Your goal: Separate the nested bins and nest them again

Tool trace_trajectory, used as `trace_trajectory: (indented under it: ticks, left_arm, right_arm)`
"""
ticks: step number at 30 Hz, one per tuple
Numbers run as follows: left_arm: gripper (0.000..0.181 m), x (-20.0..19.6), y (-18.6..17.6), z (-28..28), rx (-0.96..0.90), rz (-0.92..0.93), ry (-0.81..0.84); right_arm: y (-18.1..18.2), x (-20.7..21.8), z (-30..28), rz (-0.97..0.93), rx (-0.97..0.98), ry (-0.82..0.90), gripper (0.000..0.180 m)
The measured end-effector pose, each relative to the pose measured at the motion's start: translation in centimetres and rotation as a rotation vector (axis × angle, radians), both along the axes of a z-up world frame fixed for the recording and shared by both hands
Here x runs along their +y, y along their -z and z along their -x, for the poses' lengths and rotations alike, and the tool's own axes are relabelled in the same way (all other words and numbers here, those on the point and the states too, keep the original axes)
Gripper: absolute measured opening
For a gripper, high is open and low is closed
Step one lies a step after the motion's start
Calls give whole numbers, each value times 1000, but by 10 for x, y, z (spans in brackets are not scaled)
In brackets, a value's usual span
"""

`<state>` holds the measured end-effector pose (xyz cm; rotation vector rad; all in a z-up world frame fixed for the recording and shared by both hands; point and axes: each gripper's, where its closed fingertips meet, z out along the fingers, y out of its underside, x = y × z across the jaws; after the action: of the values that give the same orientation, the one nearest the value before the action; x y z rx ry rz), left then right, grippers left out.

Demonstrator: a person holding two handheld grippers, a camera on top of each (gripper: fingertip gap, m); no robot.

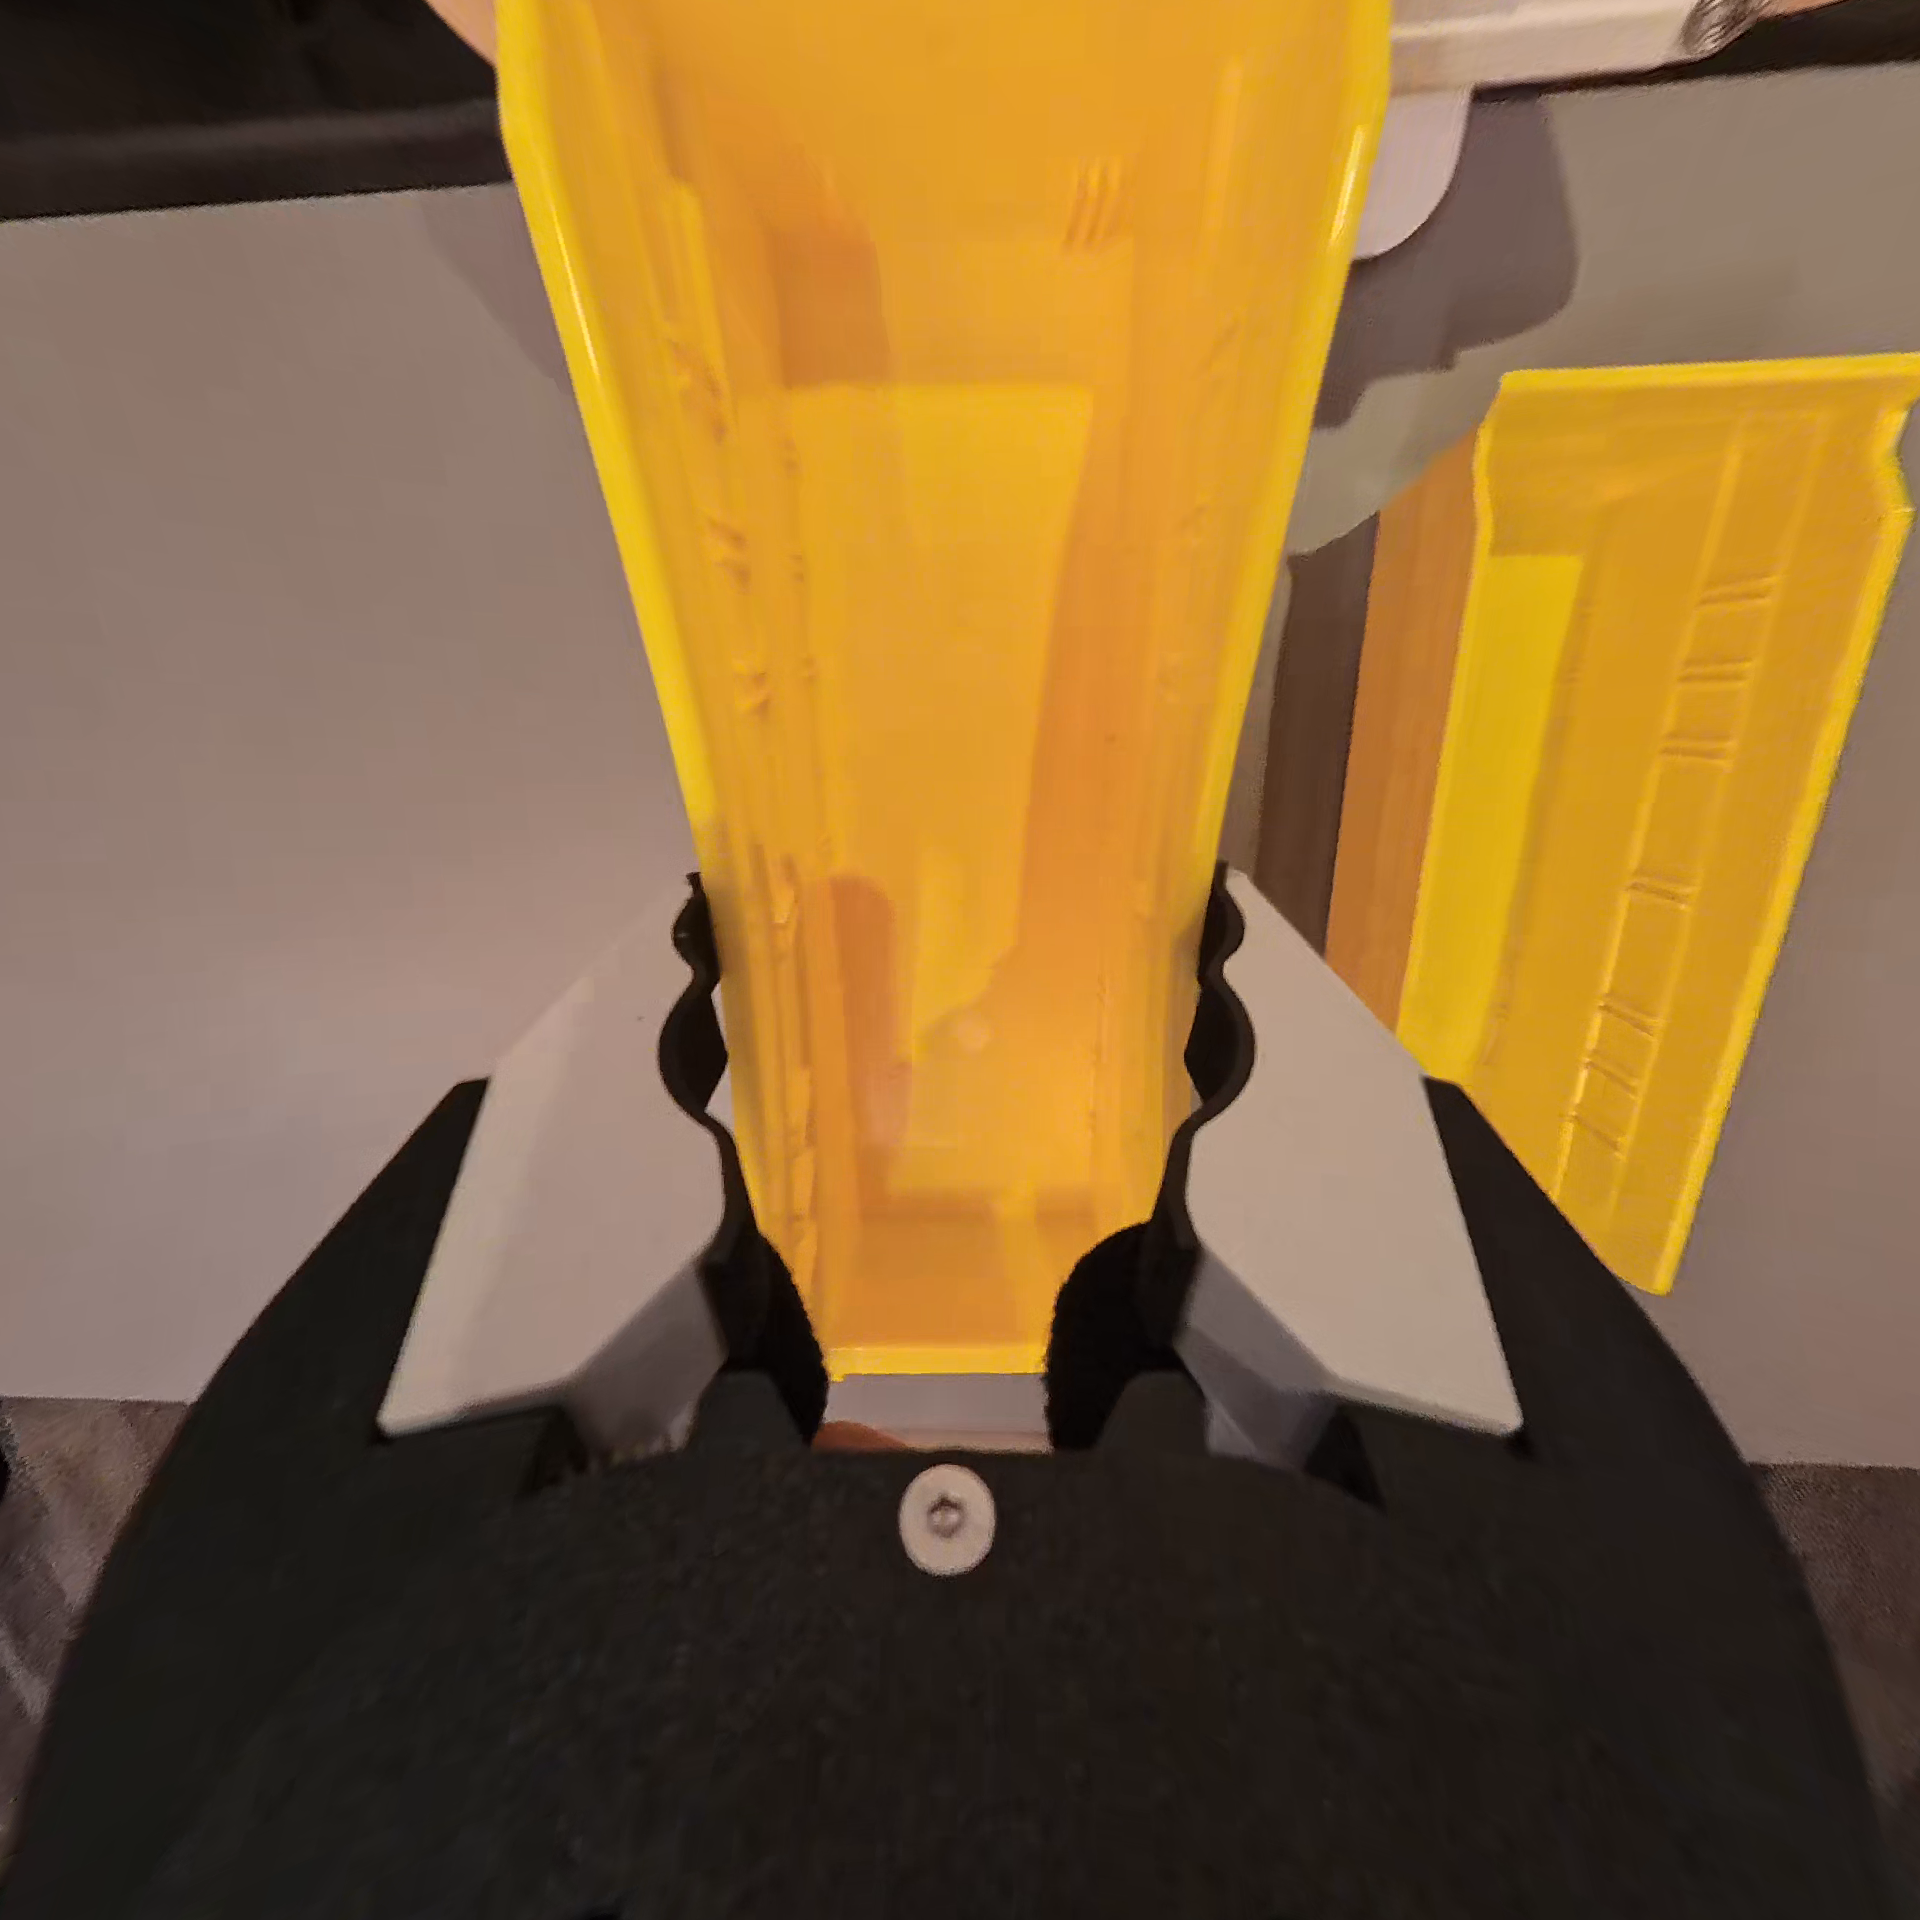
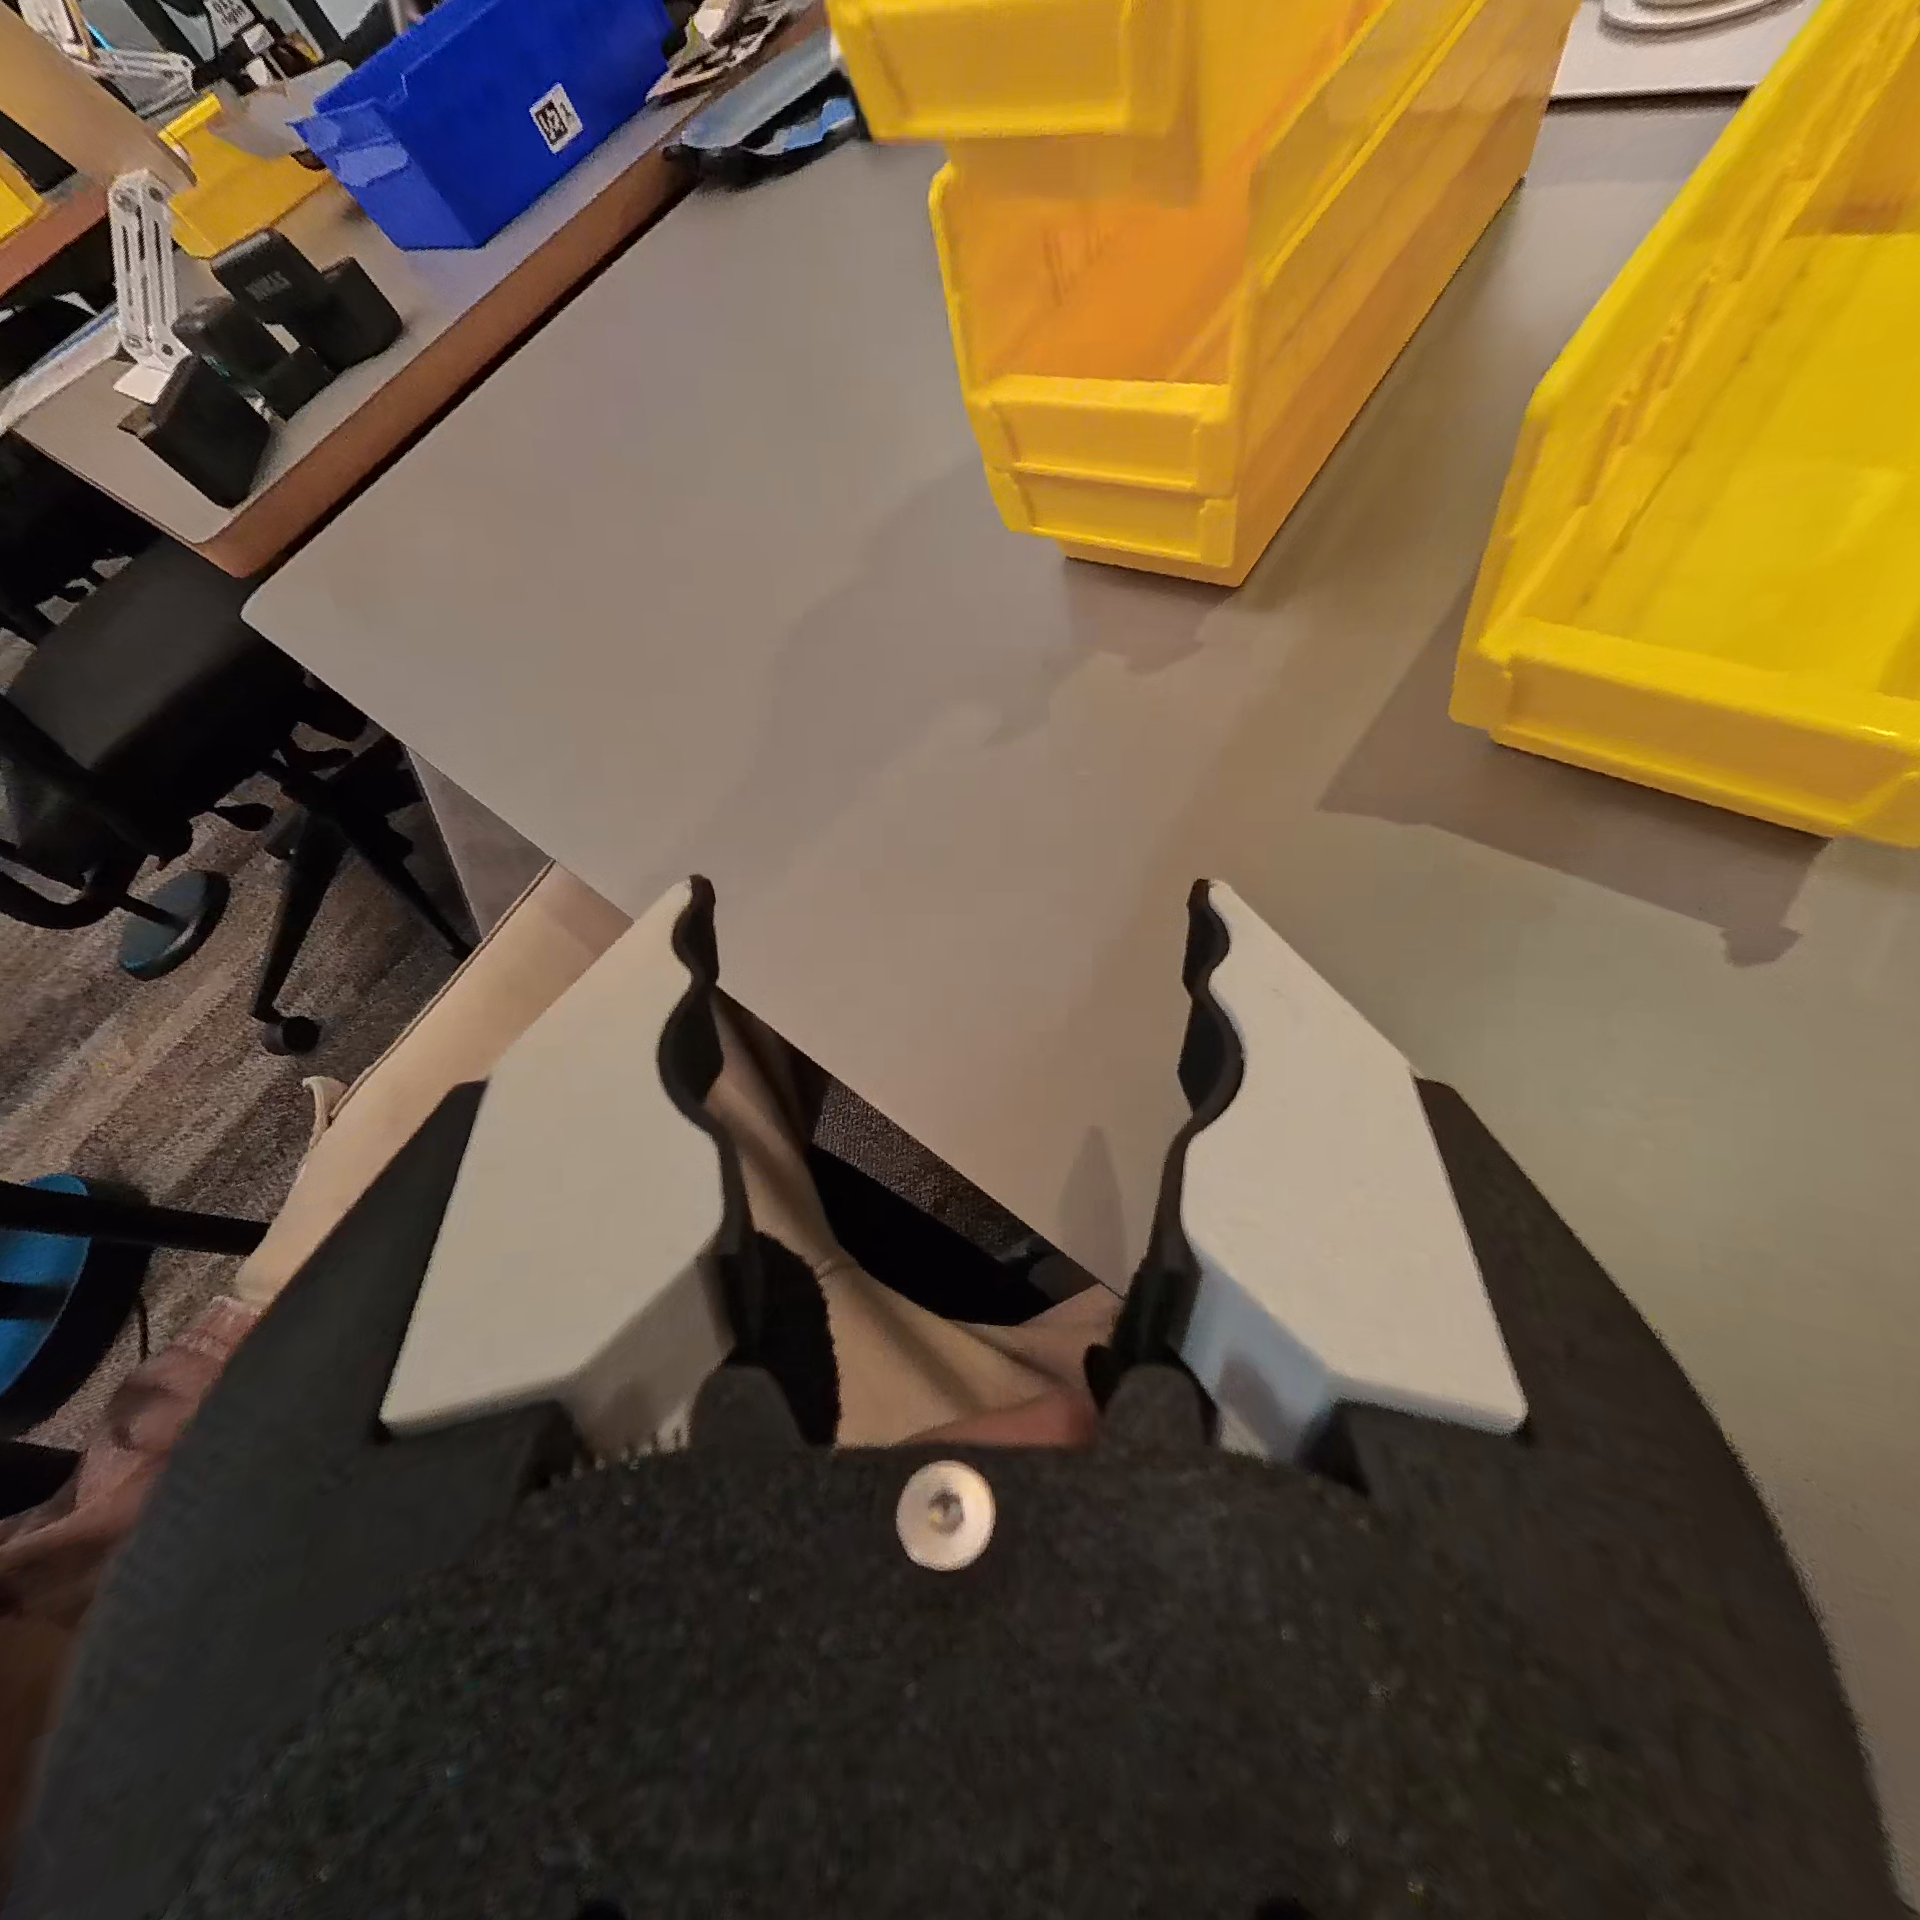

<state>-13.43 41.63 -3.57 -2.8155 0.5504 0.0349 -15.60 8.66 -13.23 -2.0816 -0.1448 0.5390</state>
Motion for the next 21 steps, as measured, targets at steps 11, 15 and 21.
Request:
trace_trajectory:
  ticks: [11, 15, 21]
  left_arm:
    - [93, 7, 35, -1, 2, 25, -28]
    - [94, 9, 48, 0, -4, 36, -40]
    - [97, 12, 68, 1, -19, 48, -55]
  right_arm:
    - [-1, 2, -16, 19, 48, 30, 88]
    - [2, 2, -13, 25, 27, 21, 89]
    - [7, 1, -9, 41, 8, 3, 89]
